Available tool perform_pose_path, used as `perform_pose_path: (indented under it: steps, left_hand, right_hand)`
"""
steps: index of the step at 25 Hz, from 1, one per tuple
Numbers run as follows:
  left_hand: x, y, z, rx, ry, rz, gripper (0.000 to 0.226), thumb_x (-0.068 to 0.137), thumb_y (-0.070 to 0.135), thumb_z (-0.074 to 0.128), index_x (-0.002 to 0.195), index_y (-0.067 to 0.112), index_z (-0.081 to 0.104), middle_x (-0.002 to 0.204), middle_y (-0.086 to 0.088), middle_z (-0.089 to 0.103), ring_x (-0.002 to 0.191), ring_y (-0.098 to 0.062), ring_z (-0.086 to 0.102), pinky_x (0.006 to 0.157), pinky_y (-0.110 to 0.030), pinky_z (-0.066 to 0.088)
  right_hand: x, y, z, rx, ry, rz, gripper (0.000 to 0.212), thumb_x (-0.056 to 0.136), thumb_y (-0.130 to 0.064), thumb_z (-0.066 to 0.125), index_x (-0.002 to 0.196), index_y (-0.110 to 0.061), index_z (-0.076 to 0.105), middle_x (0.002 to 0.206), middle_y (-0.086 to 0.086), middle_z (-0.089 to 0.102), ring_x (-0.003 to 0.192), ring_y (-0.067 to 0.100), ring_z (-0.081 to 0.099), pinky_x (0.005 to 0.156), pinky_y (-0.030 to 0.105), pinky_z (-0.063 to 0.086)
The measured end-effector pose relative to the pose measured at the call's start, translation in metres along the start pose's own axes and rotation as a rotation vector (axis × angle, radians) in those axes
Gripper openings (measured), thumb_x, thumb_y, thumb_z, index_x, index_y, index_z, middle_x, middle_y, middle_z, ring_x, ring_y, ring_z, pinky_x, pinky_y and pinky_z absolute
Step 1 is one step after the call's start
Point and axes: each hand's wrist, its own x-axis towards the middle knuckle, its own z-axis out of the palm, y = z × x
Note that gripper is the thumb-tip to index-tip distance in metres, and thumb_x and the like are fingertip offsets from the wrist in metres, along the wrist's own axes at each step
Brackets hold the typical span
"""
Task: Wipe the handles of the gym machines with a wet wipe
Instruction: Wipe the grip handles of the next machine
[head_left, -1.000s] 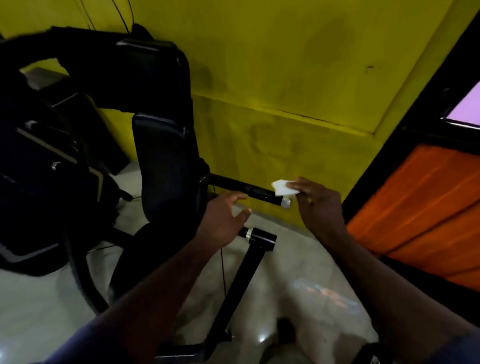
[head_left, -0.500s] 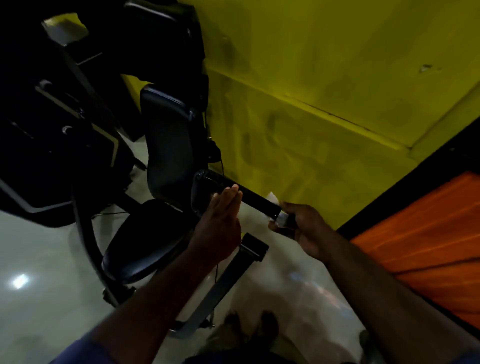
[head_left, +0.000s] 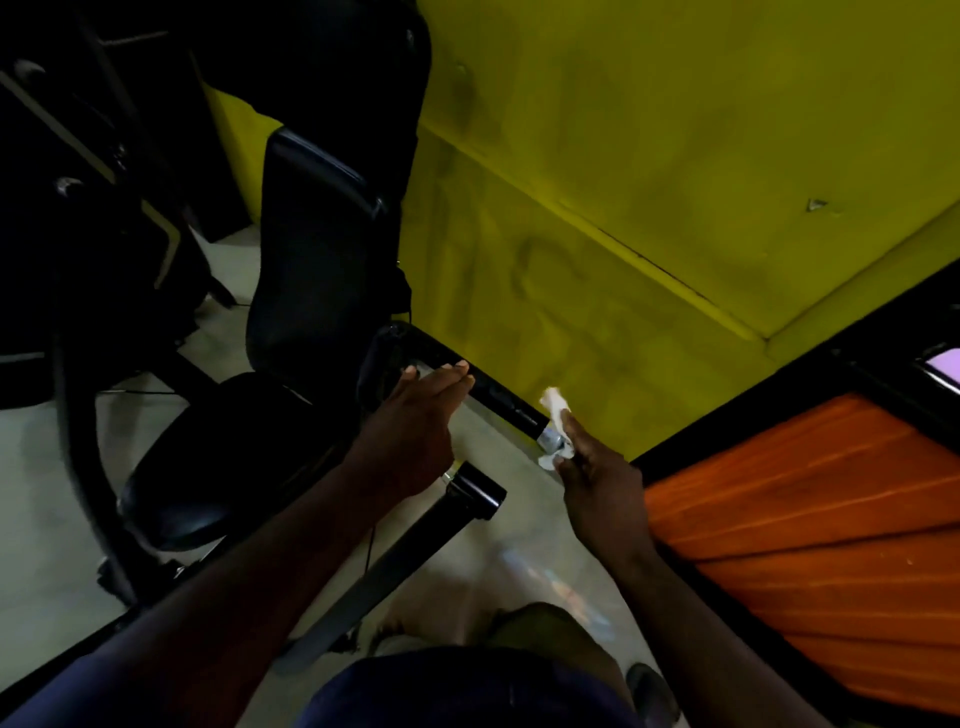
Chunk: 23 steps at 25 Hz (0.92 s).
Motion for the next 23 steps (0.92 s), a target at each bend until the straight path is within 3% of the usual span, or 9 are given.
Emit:
perform_pose_path:
  steps: [4,8,10,12,14,16,18,20,23]
  left_hand:
    - [-0.002,0.001,0.004,0.015,0.007,-0.039,0.082,0.079,0.002,0.056,0.157,0.014,0.039,0.169,0.005,0.027,0.155,-0.004,0.019,0.128,-0.033,0.002]
    - [-0.003,0.005,0.013,0.002,0.01,-0.11,0.074,0.085,0.021,0.038,0.159,0.015,0.037,0.17,0.007,0.022,0.155,0.0,0.011,0.126,-0.026,-0.004]
    - [0.0,0.022,0.011,-0.055,0.032,-0.211,0.071,0.09,0.008,0.043,0.159,0.016,0.036,0.17,0.01,0.02,0.154,0.003,0.007,0.123,-0.02,-0.01]
    - [0.002,0.044,0.008,-0.123,0.068,-0.334,0.074,0.09,-0.008,0.051,0.159,0.016,0.037,0.169,0.011,0.022,0.155,0.001,0.011,0.127,-0.026,-0.007]
    - [0.003,0.063,0.007,-0.15,0.115,-0.413,0.072,0.091,-0.006,0.058,0.157,0.016,0.04,0.168,0.01,0.025,0.155,-0.003,0.018,0.128,-0.033,-0.003]
    - [0.001,0.07,0.009,-0.15,0.14,-0.461,0.071,0.092,-0.003,0.061,0.157,0.02,0.041,0.168,0.013,0.025,0.155,-0.004,0.021,0.126,-0.038,0.0]
    - [0.0,0.075,0.015,-0.158,0.137,-0.531,0.074,0.094,-0.006,0.056,0.159,0.026,0.038,0.169,0.018,0.021,0.157,-0.004,0.013,0.125,-0.037,0.0]
    - [-0.003,0.086,0.024,-0.237,0.214,-0.638,0.072,0.095,-0.008,0.052,0.159,0.023,0.038,0.17,0.014,0.021,0.157,-0.006,0.011,0.127,-0.033,0.008]
    - [-0.019,0.105,0.049,-0.38,0.454,-0.826,0.062,0.096,-0.003,0.059,0.153,0.019,0.047,0.164,0.007,0.036,0.152,-0.008,0.03,0.125,-0.033,0.03]
  right_hand:
    - [0.024,0.03,-0.02,-0.222,-0.134,-0.486,0.053,0.09,-0.007,0.078,0.14,-0.018,0.064,0.144,-0.001,0.061,0.129,0.01,0.06,0.11,0.022,0.046]
    - [0.064,0.028,-0.03,-0.406,-0.43,-0.483,0.075,0.091,-0.019,0.079,0.157,-0.02,0.042,0.141,0.006,0.063,0.123,0.02,0.062,0.103,0.022,0.046]
    - [0.072,0.019,-0.022,-0.486,-0.605,-0.434,0.076,0.102,-0.025,0.063,0.164,-0.015,0.02,0.144,0.01,0.054,0.129,0.025,0.055,0.104,0.027,0.045]
    - [0.08,0.016,-0.018,-0.608,-0.68,-0.417,0.071,0.106,-0.035,0.054,0.163,-0.01,0.019,0.143,0.006,0.049,0.127,0.021,0.053,0.096,0.023,0.042]
    - [0.097,0.019,-0.019,-0.36,-0.872,-0.194,0.054,0.101,-0.035,0.064,0.145,-0.01,0.045,0.113,-0.006,0.059,0.097,0.01,0.06,0.074,0.016,0.043]
    - [0.117,0.025,-0.023,0.186,-1.237,0.149,0.023,0.097,-0.024,0.071,0.116,-0.014,0.064,0.083,-0.012,0.058,0.067,0.003,0.052,0.06,0.017,0.039]
    - [0.123,0.036,-0.026,0.67,-1.428,0.476,0.005,0.096,-0.014,0.07,0.094,-0.018,0.068,0.078,-0.005,0.059,0.061,0.005,0.049,0.057,0.02,0.042]
    - [0.118,0.033,-0.025,0.766,-1.375,0.59,0.01,0.097,-0.005,0.066,0.092,-0.014,0.065,0.079,0.0,0.059,0.063,0.008,0.053,0.057,0.021,0.047]
    - [0.096,0.023,-0.017,0.488,-1.006,0.362,0.011,0.095,-0.007,0.07,0.098,-0.012,0.061,0.081,-0.002,0.064,0.074,0.014,0.06,0.058,0.019,0.048]
